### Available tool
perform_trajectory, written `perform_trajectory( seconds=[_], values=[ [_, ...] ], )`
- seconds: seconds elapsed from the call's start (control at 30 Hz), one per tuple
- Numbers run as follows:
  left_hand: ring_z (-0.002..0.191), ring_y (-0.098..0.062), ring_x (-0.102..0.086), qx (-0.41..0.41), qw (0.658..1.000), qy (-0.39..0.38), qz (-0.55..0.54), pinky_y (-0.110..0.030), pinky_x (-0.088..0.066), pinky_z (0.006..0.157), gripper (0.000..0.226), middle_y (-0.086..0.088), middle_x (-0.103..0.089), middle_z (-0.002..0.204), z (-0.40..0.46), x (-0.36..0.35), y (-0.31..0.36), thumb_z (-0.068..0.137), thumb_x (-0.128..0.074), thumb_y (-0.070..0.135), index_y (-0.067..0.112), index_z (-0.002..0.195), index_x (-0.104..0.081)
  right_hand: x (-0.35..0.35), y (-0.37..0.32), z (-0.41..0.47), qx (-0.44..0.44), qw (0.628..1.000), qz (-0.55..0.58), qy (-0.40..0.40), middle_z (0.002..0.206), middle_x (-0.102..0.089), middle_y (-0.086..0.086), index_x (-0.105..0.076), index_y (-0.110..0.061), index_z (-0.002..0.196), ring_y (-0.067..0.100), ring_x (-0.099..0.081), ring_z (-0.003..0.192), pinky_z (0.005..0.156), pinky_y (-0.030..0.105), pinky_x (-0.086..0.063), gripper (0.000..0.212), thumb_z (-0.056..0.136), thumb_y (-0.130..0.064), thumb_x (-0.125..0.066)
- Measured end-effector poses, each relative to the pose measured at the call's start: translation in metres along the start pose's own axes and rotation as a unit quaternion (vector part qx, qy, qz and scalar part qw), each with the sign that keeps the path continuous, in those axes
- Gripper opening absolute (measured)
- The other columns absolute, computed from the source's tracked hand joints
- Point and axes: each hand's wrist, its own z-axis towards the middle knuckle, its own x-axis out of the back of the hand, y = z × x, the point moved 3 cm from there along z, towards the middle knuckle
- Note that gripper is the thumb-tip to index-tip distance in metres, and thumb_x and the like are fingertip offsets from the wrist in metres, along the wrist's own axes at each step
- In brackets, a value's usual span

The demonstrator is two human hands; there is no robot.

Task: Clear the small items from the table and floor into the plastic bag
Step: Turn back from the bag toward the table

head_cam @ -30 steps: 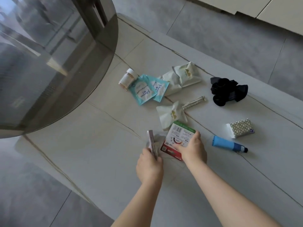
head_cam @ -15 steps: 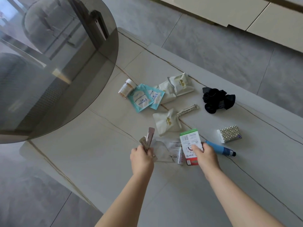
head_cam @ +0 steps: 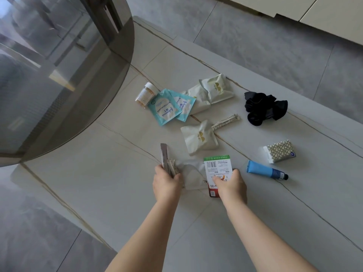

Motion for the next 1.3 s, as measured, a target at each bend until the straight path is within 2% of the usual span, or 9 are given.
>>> perform_trajectory(
  seconds=[0.07, 0.17, 0.33, 0.5, 0.6, 0.7, 0.87, 1.07, 1.3],
  values=[
    [0.097, -0.032, -0.059, 0.0, 1.0, -0.008, -0.016, -0.04, -0.05, 0.082, 0.038, -0.008, -0.06, 0.102, -0.001, 0.0, -0.001, 0.083, -0.061, 0.014, 0.012, 0.115, -0.04, 0.001, -0.001, 0.002, -0.011, 1.0, 0.023, -0.007, 0.107, -0.065, 0.005, -0.052, -0.013, 0.099, 0.026, -0.06, 0.092, 0.074, 0.034, -0.049, 0.025, 0.081, -0.023, -0.067],
    [0.094, -0.03, -0.057, 0.009, 0.999, -0.026, -0.017, -0.035, -0.046, 0.075, 0.027, -0.006, -0.055, 0.096, -0.002, 0.0, -0.002, 0.086, -0.059, 0.014, 0.011, 0.105, -0.039, 0.0, -0.003, 0.003, -0.02, 0.999, 0.041, -0.015, 0.107, -0.065, 0.007, -0.052, -0.011, 0.098, 0.026, -0.061, 0.09, 0.076, 0.036, -0.052, 0.028, 0.079, -0.019, -0.07],
    [0.083, -0.028, -0.057, 0.053, 0.993, -0.052, -0.092, -0.038, -0.05, 0.073, 0.021, -0.011, -0.057, 0.095, -0.002, 0.001, -0.013, 0.085, -0.061, 0.011, 0.007, 0.099, -0.046, 0.0, 0.001, 0.004, -0.021, 0.999, 0.032, -0.035, 0.101, -0.071, 0.007, -0.063, -0.014, 0.092, 0.025, -0.066, 0.085, 0.075, 0.034, -0.055, 0.021, 0.076, -0.019, -0.074],
    [0.063, -0.019, -0.048, 0.065, 0.975, -0.075, -0.197, -0.025, -0.037, 0.05, 0.02, -0.011, -0.055, 0.084, -0.013, 0.004, -0.023, 0.085, -0.06, 0.007, 0.001, 0.102, -0.054, -0.001, 0.007, -0.001, -0.024, 0.997, 0.073, -0.028, 0.097, -0.072, 0.008, -0.063, -0.016, 0.087, 0.025, -0.066, 0.08, 0.075, 0.034, -0.056, 0.015, 0.077, -0.014, -0.073],
    [0.068, -0.02, -0.049, 0.056, 0.971, -0.079, -0.216, -0.027, -0.04, 0.053, 0.01, -0.01, -0.054, 0.084, -0.02, 0.011, -0.026, 0.086, -0.058, 0.004, 0.008, 0.092, -0.051, -0.002, 0.01, -0.007, -0.023, 0.995, 0.095, -0.031, 0.098, -0.072, 0.009, -0.063, -0.015, 0.09, 0.027, -0.068, 0.082, 0.077, 0.037, -0.057, 0.016, 0.077, -0.013, -0.073],
    [0.078, -0.025, -0.052, 0.051, 0.971, -0.084, -0.22, -0.044, -0.052, 0.071, 0.015, -0.012, -0.053, 0.089, -0.025, 0.024, -0.031, 0.085, -0.055, 0.002, 0.013, 0.083, -0.045, 0.002, 0.008, -0.019, -0.018, 0.992, 0.119, -0.048, 0.1, -0.071, 0.01, -0.062, -0.014, 0.093, 0.028, -0.069, 0.085, 0.078, 0.038, -0.057, 0.018, 0.079, -0.013, -0.073],
    [0.081, -0.027, -0.055, 0.047, 0.968, -0.062, -0.24, -0.051, -0.053, 0.08, 0.011, -0.013, -0.055, 0.091, -0.05, 0.068, -0.036, 0.085, -0.055, 0.006, 0.012, 0.088, -0.046, 0.017, -0.014, -0.061, 0.019, 0.97, 0.193, -0.15, 0.095, -0.069, 0.006, -0.062, -0.013, 0.102, 0.022, -0.067, 0.077, 0.06, 0.026, -0.052, 0.021, 0.083, -0.006, -0.068],
    [0.086, -0.029, -0.057, 0.036, 0.959, 0.007, -0.28, -0.049, -0.053, 0.082, 0.015, -0.011, -0.054, 0.091, -0.114, 0.155, -0.039, 0.088, -0.054, 0.005, 0.015, 0.086, -0.044, 0.041, -0.047, -0.14, 0.052, 0.935, 0.191, -0.295, 0.095, -0.071, 0.008, -0.062, -0.015, 0.099, 0.025, -0.068, 0.086, 0.086, 0.043, -0.054, 0.016, 0.089, -0.003, -0.058],
    [0.078, -0.033, -0.063, 0.051, 0.94, 0.083, -0.326, -0.05, -0.055, 0.076, 0.014, -0.014, -0.06, 0.087, -0.204, 0.256, -0.071, 0.079, -0.059, 0.01, 0.012, 0.09, -0.05, 0.067, -0.081, -0.252, 0.119, 0.891, 0.124, -0.42, 0.101, -0.07, 0.015, -0.059, -0.009, 0.105, 0.03, -0.068, 0.088, 0.08, 0.043, -0.055, 0.017, 0.09, -0.004, -0.059]
  ],
)
